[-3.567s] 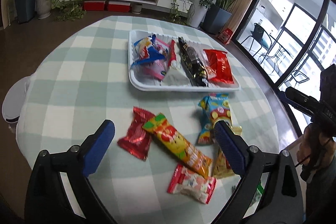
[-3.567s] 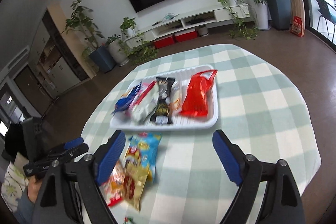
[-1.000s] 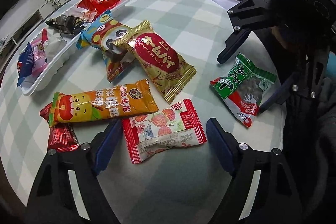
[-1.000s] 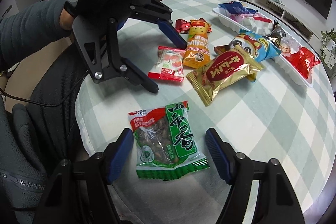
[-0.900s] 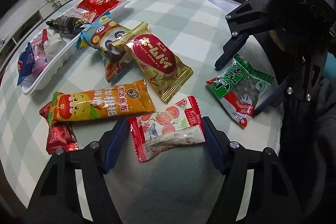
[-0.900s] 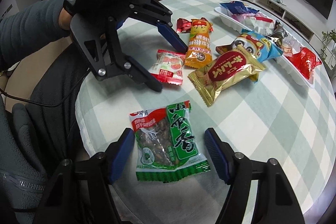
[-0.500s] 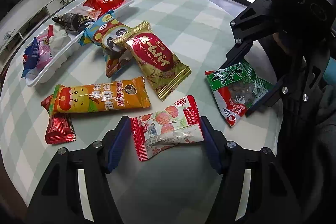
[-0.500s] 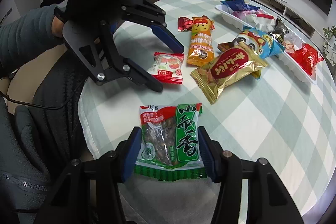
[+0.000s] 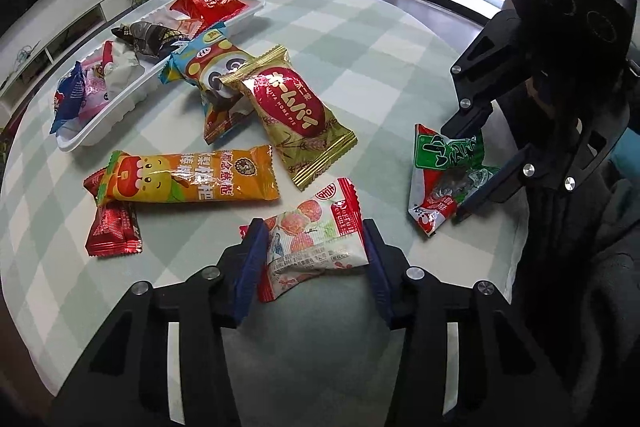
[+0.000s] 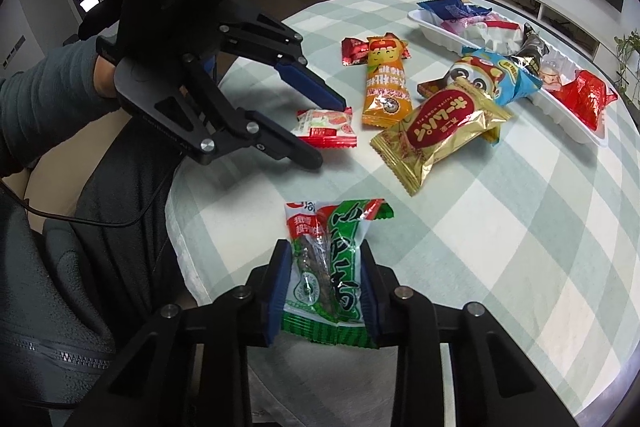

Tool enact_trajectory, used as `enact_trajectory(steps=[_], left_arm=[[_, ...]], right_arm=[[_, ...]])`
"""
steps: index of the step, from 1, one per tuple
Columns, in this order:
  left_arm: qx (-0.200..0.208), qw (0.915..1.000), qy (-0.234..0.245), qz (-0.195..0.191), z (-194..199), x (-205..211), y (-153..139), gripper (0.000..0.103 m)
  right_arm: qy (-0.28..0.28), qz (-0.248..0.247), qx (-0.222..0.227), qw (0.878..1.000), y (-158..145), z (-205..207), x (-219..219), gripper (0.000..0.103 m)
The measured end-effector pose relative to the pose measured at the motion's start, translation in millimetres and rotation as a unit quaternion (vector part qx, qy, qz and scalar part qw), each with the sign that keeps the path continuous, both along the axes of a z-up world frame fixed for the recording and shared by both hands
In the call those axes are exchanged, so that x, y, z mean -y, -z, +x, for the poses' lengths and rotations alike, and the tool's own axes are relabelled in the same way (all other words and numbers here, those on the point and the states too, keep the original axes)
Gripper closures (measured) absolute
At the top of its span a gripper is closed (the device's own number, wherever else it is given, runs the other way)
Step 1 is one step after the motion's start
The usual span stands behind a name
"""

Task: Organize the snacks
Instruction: 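Grasp the green-and-red bag with the right tool while the left tool grasps the pink-and-white strawberry candy packet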

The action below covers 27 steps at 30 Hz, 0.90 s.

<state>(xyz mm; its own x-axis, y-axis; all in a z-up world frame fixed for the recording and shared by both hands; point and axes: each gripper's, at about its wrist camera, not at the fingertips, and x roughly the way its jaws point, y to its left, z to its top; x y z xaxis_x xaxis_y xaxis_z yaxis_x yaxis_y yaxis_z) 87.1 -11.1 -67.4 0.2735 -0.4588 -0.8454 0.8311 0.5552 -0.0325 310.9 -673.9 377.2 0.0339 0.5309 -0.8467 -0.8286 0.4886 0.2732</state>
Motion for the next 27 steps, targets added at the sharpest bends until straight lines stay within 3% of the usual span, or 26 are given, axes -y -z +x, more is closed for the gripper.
enact_trajectory(steps=[16,23,25,27], left_arm=[[-0.006,0.9975,-0.048,-0.051,0.0,-17.7,-12.6,0.070],[0.010,0.9987,-0.045,-0.024,-2.6,-11.2,-11.3,0.070],[0.029,0.9983,-0.050,-0.008,-3.0,-8.1,-8.5,0.067],[0.040,0.9974,-0.052,0.030,-1.9,-1.2,1.7,0.046]], right_arm=[[0.036,0.038,-0.015,0.999,-7.8,5.5,10.5,0.077],[0.045,0.032,-0.016,0.998,-4.8,6.6,11.4,0.077],[0.045,0.031,-0.017,0.998,-4.1,6.0,10.7,0.077],[0.043,0.029,-0.017,0.998,-3.4,5.0,10.3,0.077]])
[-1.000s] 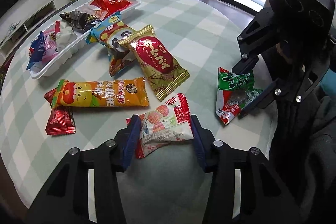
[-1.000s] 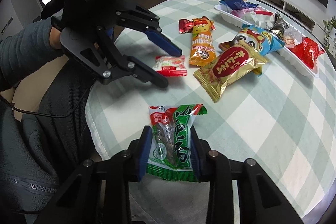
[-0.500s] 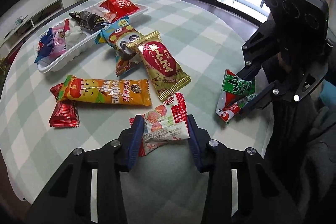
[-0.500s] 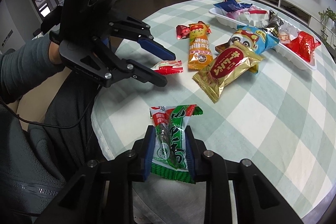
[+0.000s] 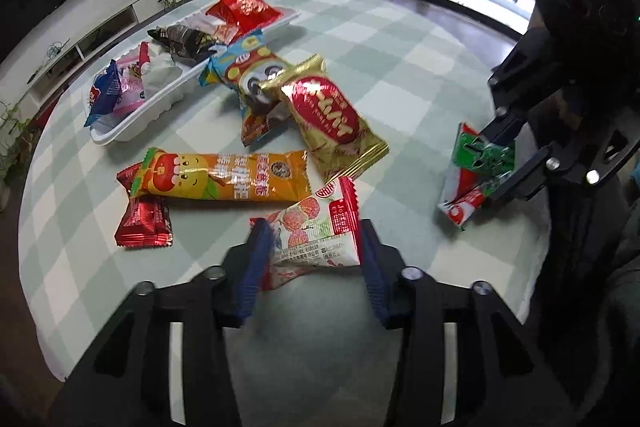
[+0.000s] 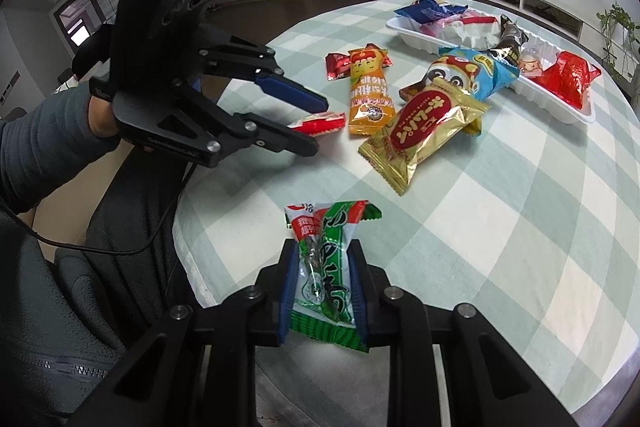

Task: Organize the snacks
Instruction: 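Grasp the green-and-red bag with the right tool while the left tool grasps the pink-and-white strawberry candy packet, then lift both packets and carry them toward the white tray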

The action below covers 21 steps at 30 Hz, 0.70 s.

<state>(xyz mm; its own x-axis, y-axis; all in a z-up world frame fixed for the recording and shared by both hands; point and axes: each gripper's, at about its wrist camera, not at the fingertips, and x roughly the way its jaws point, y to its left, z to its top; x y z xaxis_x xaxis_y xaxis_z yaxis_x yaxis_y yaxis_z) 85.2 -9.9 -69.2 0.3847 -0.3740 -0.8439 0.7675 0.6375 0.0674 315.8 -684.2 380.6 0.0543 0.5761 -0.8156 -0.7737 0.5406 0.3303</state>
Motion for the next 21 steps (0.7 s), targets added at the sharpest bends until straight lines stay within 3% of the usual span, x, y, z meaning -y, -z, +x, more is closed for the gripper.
enact_trajectory(steps=[2,6,8,12,14,21], left_arm=[[0.028,0.9996,0.001,0.009,-4.1,2.6,1.3,0.035],[0.035,0.9993,0.003,0.012,-8.9,3.3,3.3,0.036],[0.023,0.9997,0.001,0.004,-8.4,1.6,3.4,0.058],[0.020,0.9998,-0.004,0.003,-7.2,-0.1,2.4,0.069],[0.029,0.9995,-0.010,-0.001,-7.9,-1.4,-0.3,0.088],[0.012,0.9984,-0.043,-0.036,-3.0,-14.3,-3.9,0.088]], right_arm=[[0.000,-0.001,0.001,1.000,0.6,-0.2,-0.7,0.077],[0.000,-0.002,-0.002,1.000,2.1,0.1,0.3,0.077],[-0.001,-0.003,-0.003,1.000,2.8,0.2,0.0,0.077],[0.002,0.000,-0.004,1.000,3.3,0.4,0.7,0.077],[0.006,0.004,-0.005,1.000,3.5,0.9,1.9,0.077],[0.021,0.013,-0.008,1.000,3.8,2.5,5.4,0.077]])
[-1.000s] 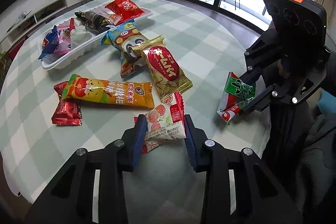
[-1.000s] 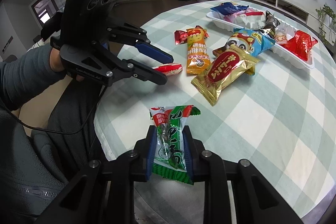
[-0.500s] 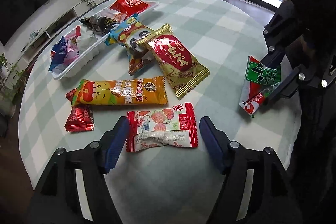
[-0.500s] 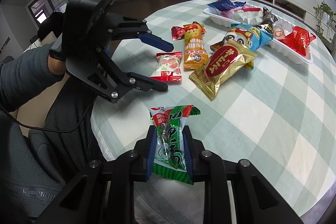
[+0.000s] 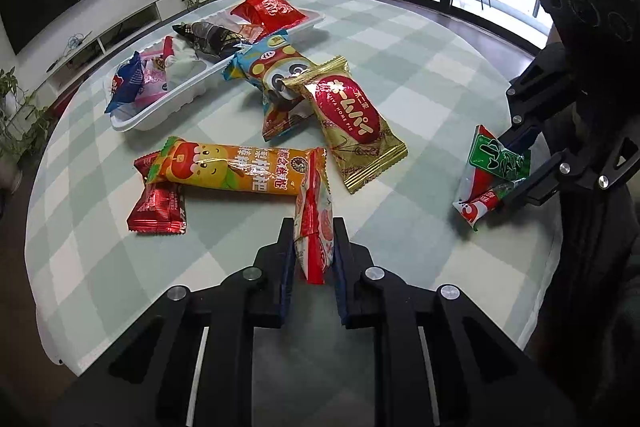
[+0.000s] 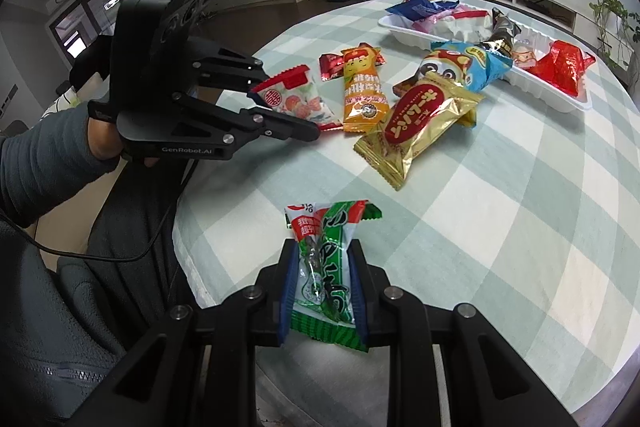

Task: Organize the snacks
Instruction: 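Lift both packets and carry them toward the white tray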

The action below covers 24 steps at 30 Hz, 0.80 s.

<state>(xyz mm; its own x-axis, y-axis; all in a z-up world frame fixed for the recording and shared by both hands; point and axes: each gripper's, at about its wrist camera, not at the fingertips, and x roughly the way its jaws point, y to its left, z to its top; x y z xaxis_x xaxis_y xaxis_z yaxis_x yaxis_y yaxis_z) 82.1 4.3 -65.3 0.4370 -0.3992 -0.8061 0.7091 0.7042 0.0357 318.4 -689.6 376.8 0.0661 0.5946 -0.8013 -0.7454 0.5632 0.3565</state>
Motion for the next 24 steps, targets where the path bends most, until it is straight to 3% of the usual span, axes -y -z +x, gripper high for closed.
enact_trajectory(steps=[8,16,24], left_arm=[[-0.020,0.9967,-0.044,-0.066,3.3,-20.1,-16.6,0.088],[-0.043,0.9863,-0.089,-0.132,1.8,-37.0,-26.9,0.088],[-0.044,0.9776,-0.118,-0.169,6.8,-43.3,-40.7,0.088]], right_arm=[[0.020,0.015,-0.002,1.000,-3.9,2.2,5.9,0.077],[0.050,0.042,-0.009,0.998,-10.4,6.9,17.0,0.077],[0.103,0.061,-0.015,0.993,-15.7,22.9,34.7,0.077]])
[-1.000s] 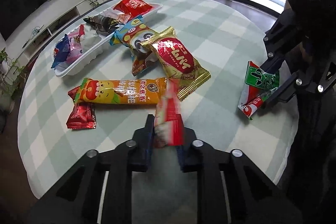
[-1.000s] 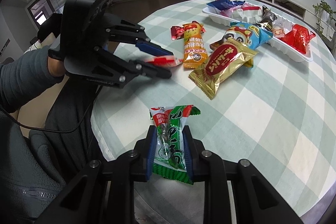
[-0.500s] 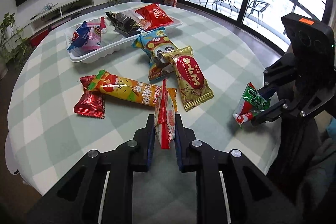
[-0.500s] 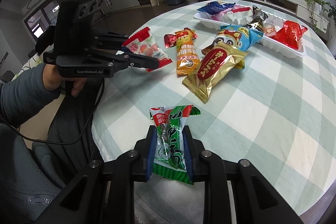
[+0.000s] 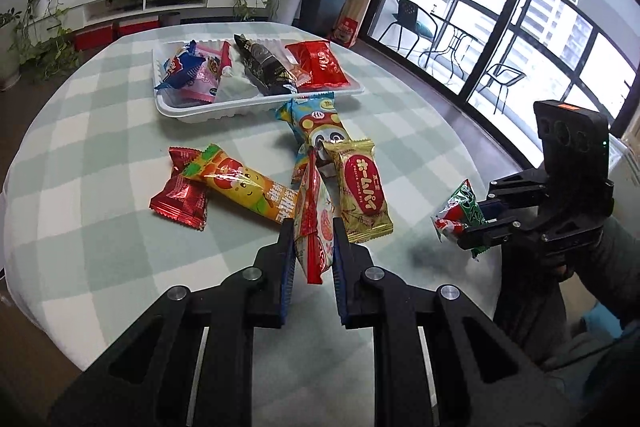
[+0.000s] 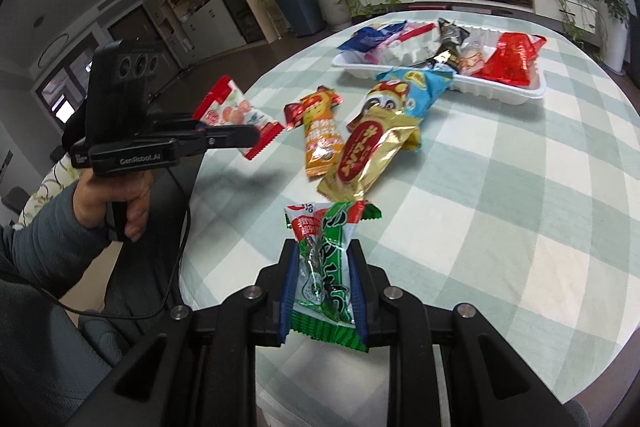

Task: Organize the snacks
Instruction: 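Lift both packets and carry them toward the white tray, then lower both packets into the tray and open both tools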

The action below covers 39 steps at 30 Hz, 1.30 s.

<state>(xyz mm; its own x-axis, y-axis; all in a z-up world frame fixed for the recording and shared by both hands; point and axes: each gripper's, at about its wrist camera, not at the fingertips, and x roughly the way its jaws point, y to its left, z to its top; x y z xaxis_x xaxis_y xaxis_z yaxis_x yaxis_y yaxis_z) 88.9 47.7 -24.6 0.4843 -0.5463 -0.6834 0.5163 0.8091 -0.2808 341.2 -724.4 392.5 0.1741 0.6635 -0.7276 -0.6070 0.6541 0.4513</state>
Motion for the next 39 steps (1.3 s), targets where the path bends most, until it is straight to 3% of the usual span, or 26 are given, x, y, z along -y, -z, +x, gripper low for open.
enact_trajectory(steps=[9,16,24,29,34,39], left_arm=[[0.008,0.9992,-0.028,-0.029,35.4,-4.8,-27.4,0.088],[0.024,0.9985,-0.033,-0.037,89.3,2.4,-57.6,0.088],[0.000,0.9992,-0.023,-0.033,162.9,27.6,-68.0,0.088],[-0.026,0.9993,-0.022,-0.017,200.8,45.4,-57.6,0.088],[-0.061,0.9978,-0.022,-0.011,231.8,56.5,-34.9,0.088],[-0.078,0.9969,-0.014,-0.001,246.0,70.3,-15.9,0.088]], right_arm=[[0.082,0.008,0.029,0.996,-27.4,39.3,25.5,0.077],[0.128,-0.001,0.072,0.989,-62.1,90.4,28.6,0.077],[0.156,-0.011,0.104,0.982,-85.1,164.1,6.2,0.077],[0.178,-0.024,0.084,0.980,-73.0,211.0,-8.4,0.077],[0.198,-0.047,0.031,0.979,-39.6,253.8,-22.9,0.077],[0.201,-0.060,0.007,0.978,-12.2,274.4,-35.0,0.077]])
